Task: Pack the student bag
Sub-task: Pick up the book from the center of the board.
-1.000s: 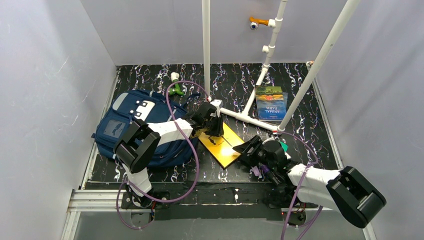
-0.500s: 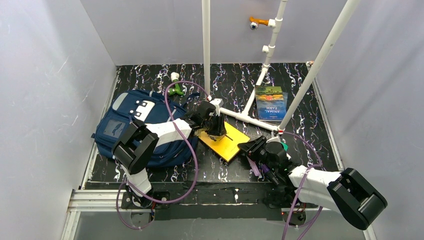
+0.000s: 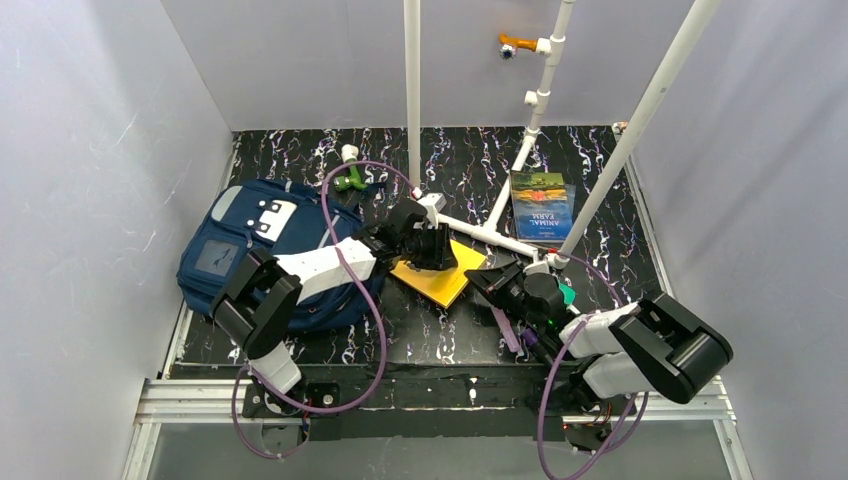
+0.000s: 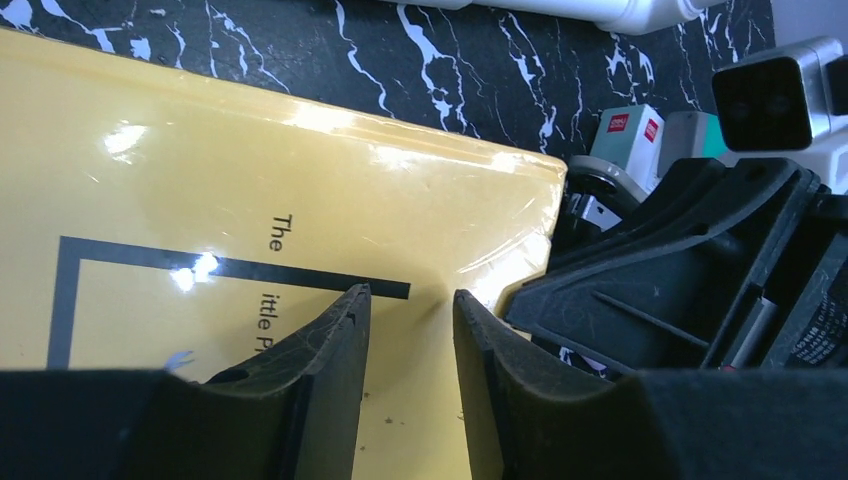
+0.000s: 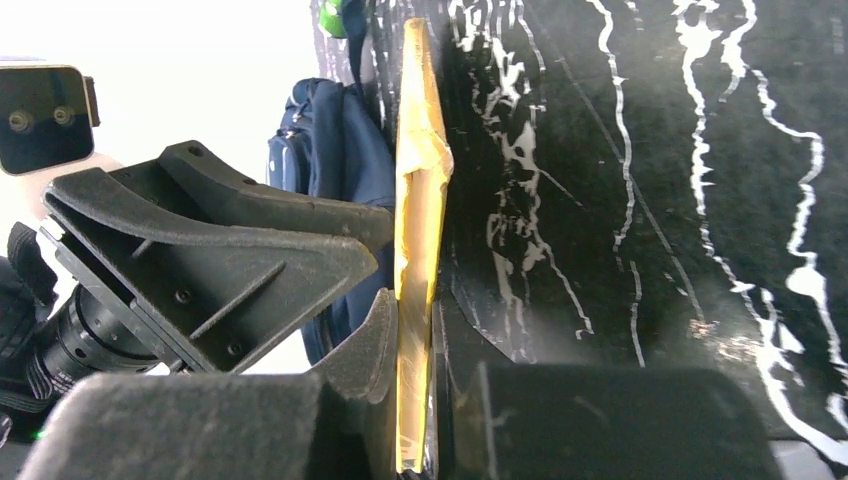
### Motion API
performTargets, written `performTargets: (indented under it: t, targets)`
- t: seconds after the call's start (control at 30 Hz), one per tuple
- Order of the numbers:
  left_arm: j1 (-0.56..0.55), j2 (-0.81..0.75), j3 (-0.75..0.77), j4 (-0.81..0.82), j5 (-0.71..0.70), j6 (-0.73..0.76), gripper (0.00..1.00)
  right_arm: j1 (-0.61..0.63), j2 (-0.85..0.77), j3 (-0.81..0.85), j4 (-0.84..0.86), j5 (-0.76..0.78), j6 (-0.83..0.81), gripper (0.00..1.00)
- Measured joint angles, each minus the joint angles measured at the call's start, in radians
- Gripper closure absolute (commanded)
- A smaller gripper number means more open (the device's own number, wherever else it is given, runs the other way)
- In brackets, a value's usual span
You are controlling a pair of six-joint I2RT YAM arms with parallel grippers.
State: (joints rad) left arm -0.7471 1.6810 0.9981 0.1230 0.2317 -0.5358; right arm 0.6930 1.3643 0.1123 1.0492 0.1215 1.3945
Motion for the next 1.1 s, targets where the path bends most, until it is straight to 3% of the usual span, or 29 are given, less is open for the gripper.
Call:
performTargets:
  t: [0.1,0.17,0.3,0.47,0.63,0.77,0.97,1.1]
  targets:
    - [-0.001,-0.023,0.024,-0.063,0.015,0.004,0.56,-0.01,-0.061,0.03,-0.098,-0.026,-0.01,0.99]
    - [-0.003,-0.04,0.069,-0.142,0.019,0.019,0.46,-0.019,-0.183,0.074,-0.277,-0.042,-0.056,0.99]
    - [-0.006,-0.093,0.208,-0.335,-0.034,0.058,0.44,-0.051,-0.427,0.227,-0.689,-0.074,-0.227,0.99]
    - [0.009,-0.255,0.314,-0.542,-0.223,0.143,0.43,-0.097,-0.51,0.472,-1.091,-0.116,-0.468,0.99]
    - [0.023,-0.427,0.252,-0.694,-0.472,0.27,0.38,-0.099,-0.504,0.699,-1.442,-0.168,-0.702,0.99]
    - [0.024,-0.415,0.179,-0.777,-0.558,0.355,0.44,-0.099,-0.468,0.816,-1.542,-0.243,-0.803,0.99]
    - [0.031,-0.269,0.103,-0.814,-0.568,0.376,0.56,-0.099,-0.417,0.83,-1.579,-0.357,-0.854,0.99]
    - [0.057,-0.216,0.09,-0.821,-0.589,0.372,0.7,-0.099,-0.401,0.83,-1.635,-0.38,-0.873,0.99]
